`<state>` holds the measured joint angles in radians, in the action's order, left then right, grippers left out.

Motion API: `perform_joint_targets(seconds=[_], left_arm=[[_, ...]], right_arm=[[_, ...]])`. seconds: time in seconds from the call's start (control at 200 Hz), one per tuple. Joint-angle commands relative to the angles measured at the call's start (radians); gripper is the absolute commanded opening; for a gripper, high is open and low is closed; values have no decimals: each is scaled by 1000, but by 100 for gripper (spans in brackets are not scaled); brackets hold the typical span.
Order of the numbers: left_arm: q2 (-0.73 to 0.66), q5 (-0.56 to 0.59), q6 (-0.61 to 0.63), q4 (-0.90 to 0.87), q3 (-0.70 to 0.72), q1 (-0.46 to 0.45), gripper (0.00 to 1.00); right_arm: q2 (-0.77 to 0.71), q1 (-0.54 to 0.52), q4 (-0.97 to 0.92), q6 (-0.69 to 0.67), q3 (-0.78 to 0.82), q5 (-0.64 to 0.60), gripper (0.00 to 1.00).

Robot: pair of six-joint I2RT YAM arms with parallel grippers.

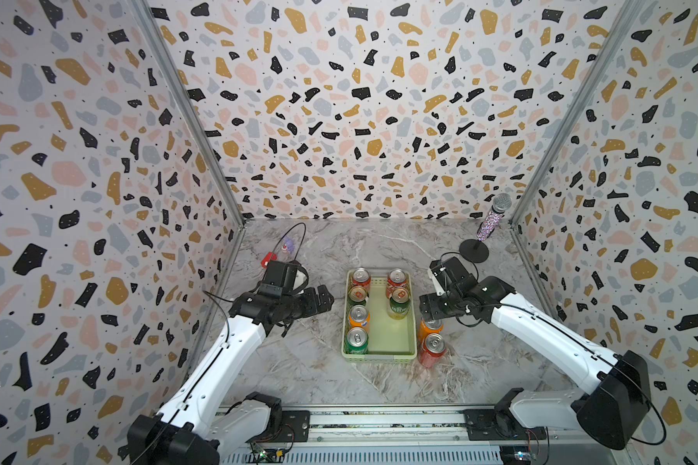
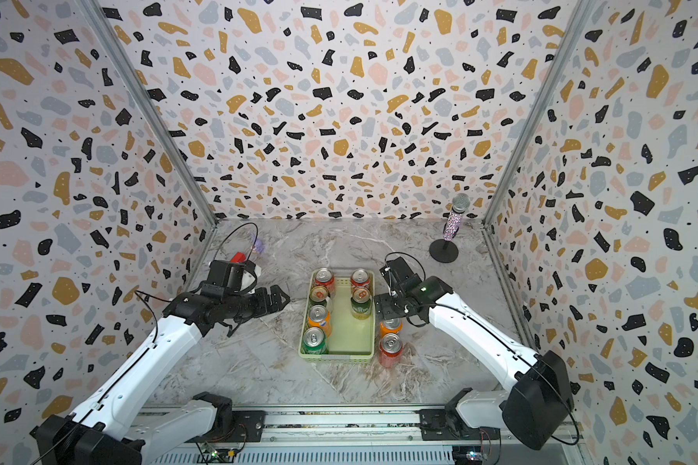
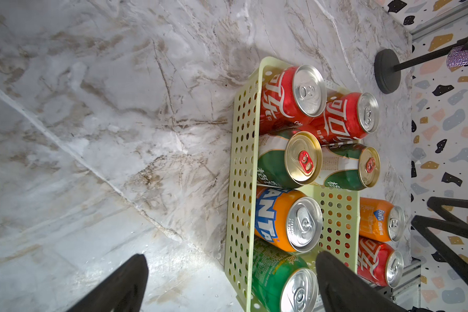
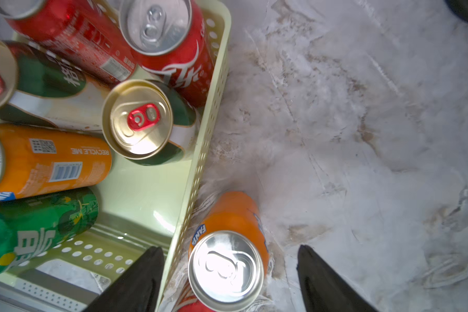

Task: Take out the drinks from the basket
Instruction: Pick up the drink from the basket.

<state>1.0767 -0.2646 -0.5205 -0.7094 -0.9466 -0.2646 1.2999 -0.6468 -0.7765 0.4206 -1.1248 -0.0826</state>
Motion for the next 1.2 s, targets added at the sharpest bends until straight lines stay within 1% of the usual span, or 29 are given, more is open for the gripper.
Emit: perform_joint_targets(seconds=[0.0,0.225,0.385,0.48,0.846,1.191], left_arm=[[22,-10,8,33,-44,3,100],[10,18,25,36,-10,3,100],[14,13,30,39,11,2,100],[14,7,30,39,12,3,100],[25,-7,20,54,19,2,100],[24,-28,10,71,26,3,100]], right_arm=[[-17,4,-37,-53,-88,2,82],[50,4,11,-58,-127,92,81],[104,4,52,-50,-149,168,79],[138,1,80,-38,-163,188,79],[263,-12,51,-42,-234,148,83],[313,-47,35,-37,-252,97,83]])
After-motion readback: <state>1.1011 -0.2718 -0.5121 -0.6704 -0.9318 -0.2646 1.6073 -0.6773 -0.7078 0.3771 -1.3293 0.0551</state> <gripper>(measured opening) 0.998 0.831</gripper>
